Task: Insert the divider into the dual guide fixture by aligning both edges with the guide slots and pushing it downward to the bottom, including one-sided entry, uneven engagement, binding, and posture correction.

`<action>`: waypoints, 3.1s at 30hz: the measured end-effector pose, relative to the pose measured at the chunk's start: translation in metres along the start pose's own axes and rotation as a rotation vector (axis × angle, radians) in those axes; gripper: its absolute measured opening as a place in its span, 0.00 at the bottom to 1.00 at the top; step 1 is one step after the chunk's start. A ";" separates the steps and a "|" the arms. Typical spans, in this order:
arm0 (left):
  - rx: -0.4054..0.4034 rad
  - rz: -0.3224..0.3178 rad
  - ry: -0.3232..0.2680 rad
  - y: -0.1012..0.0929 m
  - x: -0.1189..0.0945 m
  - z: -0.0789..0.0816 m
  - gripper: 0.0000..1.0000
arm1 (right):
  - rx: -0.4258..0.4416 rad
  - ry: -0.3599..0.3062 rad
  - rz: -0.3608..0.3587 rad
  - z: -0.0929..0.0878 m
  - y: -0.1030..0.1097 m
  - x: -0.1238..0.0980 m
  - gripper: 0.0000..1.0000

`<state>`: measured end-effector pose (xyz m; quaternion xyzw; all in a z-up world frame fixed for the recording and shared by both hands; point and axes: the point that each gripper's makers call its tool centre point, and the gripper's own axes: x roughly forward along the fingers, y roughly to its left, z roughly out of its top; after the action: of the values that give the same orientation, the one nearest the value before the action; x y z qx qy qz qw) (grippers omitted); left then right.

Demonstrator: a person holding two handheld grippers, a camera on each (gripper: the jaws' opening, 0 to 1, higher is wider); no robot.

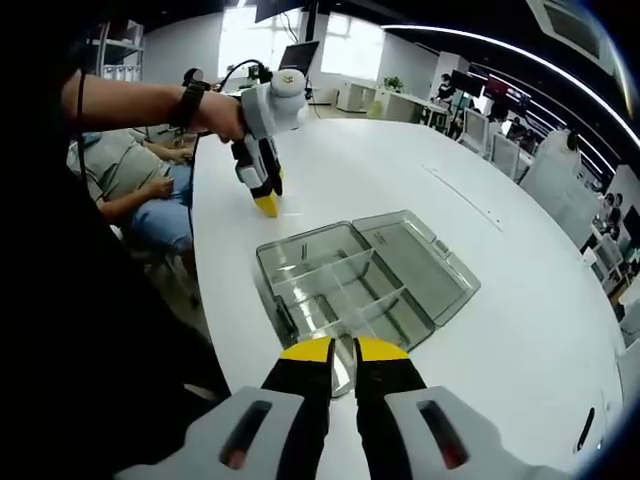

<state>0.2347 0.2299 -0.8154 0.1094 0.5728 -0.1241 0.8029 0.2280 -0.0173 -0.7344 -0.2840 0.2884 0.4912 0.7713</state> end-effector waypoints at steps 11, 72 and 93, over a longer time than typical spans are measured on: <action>0.012 -0.002 -0.117 -0.008 -0.003 -0.002 0.29 | -0.021 -0.014 0.017 0.009 0.001 0.003 0.02; 0.340 0.077 -0.702 -0.109 -0.091 0.051 0.29 | 0.186 -0.290 0.311 0.101 0.026 0.021 0.06; 0.419 0.051 -0.800 -0.136 -0.102 0.062 0.29 | 0.290 -0.252 0.355 0.091 0.030 0.032 0.02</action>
<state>0.2137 0.0894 -0.7034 0.2269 0.1769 -0.2499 0.9245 0.2270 0.0779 -0.7006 -0.0520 0.3027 0.6040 0.7354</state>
